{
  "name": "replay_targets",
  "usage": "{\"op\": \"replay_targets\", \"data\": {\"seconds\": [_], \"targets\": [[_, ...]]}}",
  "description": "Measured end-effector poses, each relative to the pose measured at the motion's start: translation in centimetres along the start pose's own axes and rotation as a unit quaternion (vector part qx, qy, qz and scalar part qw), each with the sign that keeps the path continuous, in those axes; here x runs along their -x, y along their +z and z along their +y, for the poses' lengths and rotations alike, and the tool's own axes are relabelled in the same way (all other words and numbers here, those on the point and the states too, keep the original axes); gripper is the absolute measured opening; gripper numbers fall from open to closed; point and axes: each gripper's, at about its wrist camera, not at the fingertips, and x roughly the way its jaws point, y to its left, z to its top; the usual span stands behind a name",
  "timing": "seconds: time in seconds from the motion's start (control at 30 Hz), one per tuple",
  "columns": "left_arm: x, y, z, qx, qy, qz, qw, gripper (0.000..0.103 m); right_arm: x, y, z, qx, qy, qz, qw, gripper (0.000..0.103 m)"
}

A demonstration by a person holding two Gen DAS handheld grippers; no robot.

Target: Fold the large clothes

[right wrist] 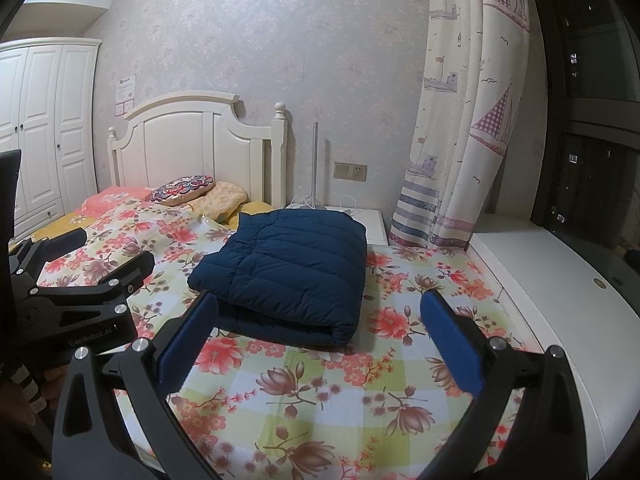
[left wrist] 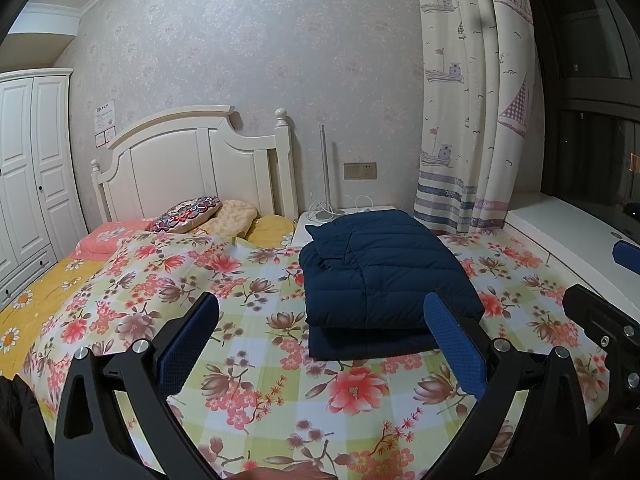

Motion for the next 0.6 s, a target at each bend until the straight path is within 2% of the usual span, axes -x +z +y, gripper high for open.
{"op": "replay_targets", "data": {"seconds": [0.6], "targets": [[-0.02,-0.16,0.16,0.0,0.002,0.0,1.0,0.099,-0.29,-0.25,-0.12,0.005,0.008,0.004,1.0,0.101]]}}
